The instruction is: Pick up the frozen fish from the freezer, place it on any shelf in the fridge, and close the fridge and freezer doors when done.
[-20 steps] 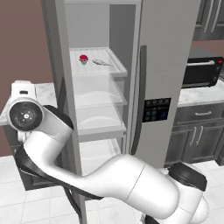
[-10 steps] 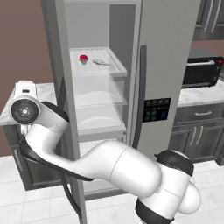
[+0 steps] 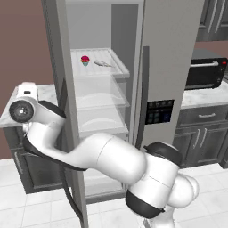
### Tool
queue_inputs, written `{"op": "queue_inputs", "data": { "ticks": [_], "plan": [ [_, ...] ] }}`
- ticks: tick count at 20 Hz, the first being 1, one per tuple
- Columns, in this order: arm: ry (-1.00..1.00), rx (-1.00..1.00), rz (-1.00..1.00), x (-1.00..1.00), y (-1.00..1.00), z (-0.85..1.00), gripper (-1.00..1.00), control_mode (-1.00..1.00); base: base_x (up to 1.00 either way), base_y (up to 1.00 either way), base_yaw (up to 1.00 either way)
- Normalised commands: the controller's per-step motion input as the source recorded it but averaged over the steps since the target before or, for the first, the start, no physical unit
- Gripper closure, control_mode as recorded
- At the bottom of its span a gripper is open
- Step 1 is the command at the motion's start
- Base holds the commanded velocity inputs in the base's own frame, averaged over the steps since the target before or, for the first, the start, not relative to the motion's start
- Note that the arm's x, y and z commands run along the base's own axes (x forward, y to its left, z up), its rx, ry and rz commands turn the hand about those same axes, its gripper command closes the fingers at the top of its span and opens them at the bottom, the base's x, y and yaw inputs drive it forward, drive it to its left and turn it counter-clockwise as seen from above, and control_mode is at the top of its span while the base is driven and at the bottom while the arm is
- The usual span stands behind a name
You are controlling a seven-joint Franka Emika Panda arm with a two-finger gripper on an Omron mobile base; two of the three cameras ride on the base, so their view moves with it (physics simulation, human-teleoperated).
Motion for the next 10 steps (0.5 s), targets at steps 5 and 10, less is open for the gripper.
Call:
{"op": "queue_inputs", "data": {
  "ticks": [5,10],
  "plan": [
    [0.00,0.00,-0.09,0.43,0.00,-0.25,-1.00,-1.00,0.00,0.00,0.00],
    [-0.06,0.00,-0.08,0.09,-0.19,-0.11,-1.00,-1.00,0.00,0.00,0.00]
  ]
}}
